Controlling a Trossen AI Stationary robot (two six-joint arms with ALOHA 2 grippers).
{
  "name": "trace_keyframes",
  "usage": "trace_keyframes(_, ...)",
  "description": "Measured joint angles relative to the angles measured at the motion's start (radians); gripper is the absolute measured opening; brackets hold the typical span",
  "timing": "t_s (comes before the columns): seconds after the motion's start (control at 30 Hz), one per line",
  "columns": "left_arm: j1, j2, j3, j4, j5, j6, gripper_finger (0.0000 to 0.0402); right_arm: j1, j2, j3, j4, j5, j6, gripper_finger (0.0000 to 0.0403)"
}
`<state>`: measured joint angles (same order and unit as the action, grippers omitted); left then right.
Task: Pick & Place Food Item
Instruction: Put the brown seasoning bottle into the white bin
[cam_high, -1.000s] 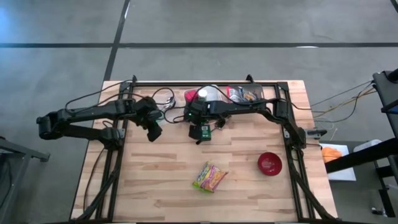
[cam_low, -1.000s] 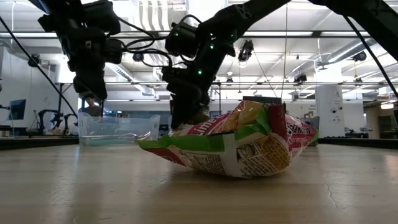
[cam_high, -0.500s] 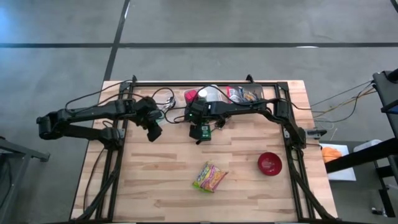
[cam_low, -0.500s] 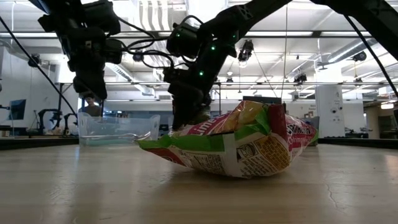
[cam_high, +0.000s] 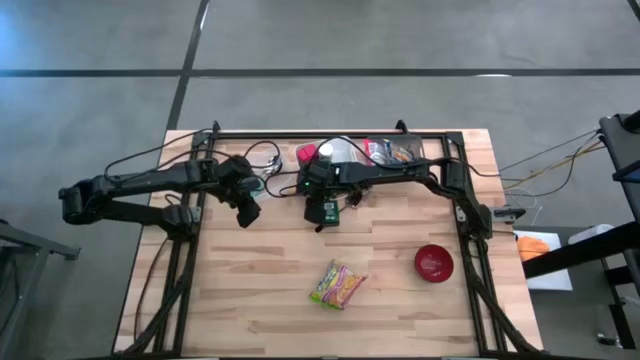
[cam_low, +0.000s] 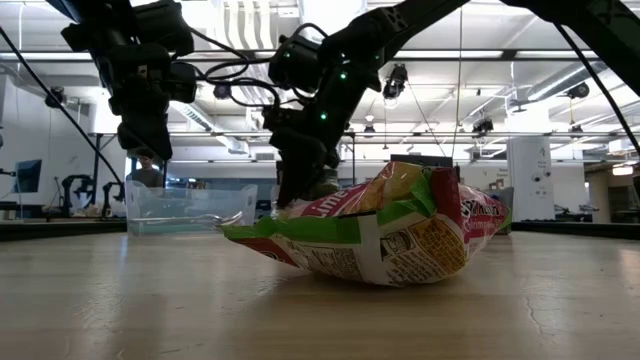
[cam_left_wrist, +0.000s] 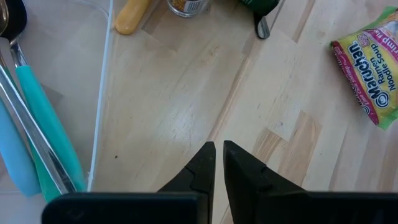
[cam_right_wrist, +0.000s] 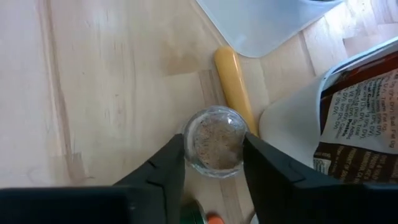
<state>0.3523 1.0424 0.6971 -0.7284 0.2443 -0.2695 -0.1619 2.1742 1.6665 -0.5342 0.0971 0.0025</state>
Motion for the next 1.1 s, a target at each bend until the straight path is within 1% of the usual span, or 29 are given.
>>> trace_keyframes(0.1, 0.000, 0.000, 0.000, 0.000, 0.000, 0.000, 0.0035, 0.000, -0.002, 0.002, 0.002, -0.012, 0.001, 0.0113)
trace_keyframes(0.3, 0.000, 0.000, 0.000, 0.000, 0.000, 0.000, 0.0035, 0.000, -0.002, 0.001, 0.004, -0.040, -0.002, 0.0088)
trace_keyframes(0.47, 0.000, 0.000, 0.000, -0.001, 0.004, -0.003, 0.0035, 0.005, -0.002, 0.001, 0.002, -0.044, -0.011, 0.0084)
trace_keyframes(0.57, 0.000, 0.000, 0.000, -0.004, 0.004, -0.003, 0.0035, 0.007, -0.001, 0.000, -0.001, -0.064, -0.034, 0.0088)
trace_keyframes(0.63, 0.000, 0.000, 0.000, -0.005, 0.007, -0.003, 0.0035, 0.009, -0.001, 0.000, -0.003, -0.079, -0.040, 0.0102)
trace_keyframes(0.7, 0.000, 0.000, 0.000, -0.008, 0.012, -0.003, 0.0035, 0.012, -0.001, 0.000, -0.004, -0.092, -0.033, 0.0125)
trace_keyframes(0.93, 0.000, 0.000, 0.000, -0.009, 0.012, -0.003, 0.0035, 0.018, 0.000, -0.001, -0.013, -0.096, -0.030, 0.0224)
trace_keyframes(1.1, 0.000, 0.000, 0.000, -0.009, 0.012, -0.002, 0.0035, 0.026, 0.019, -0.008, -0.017, -0.109, -0.055, 0.0271)
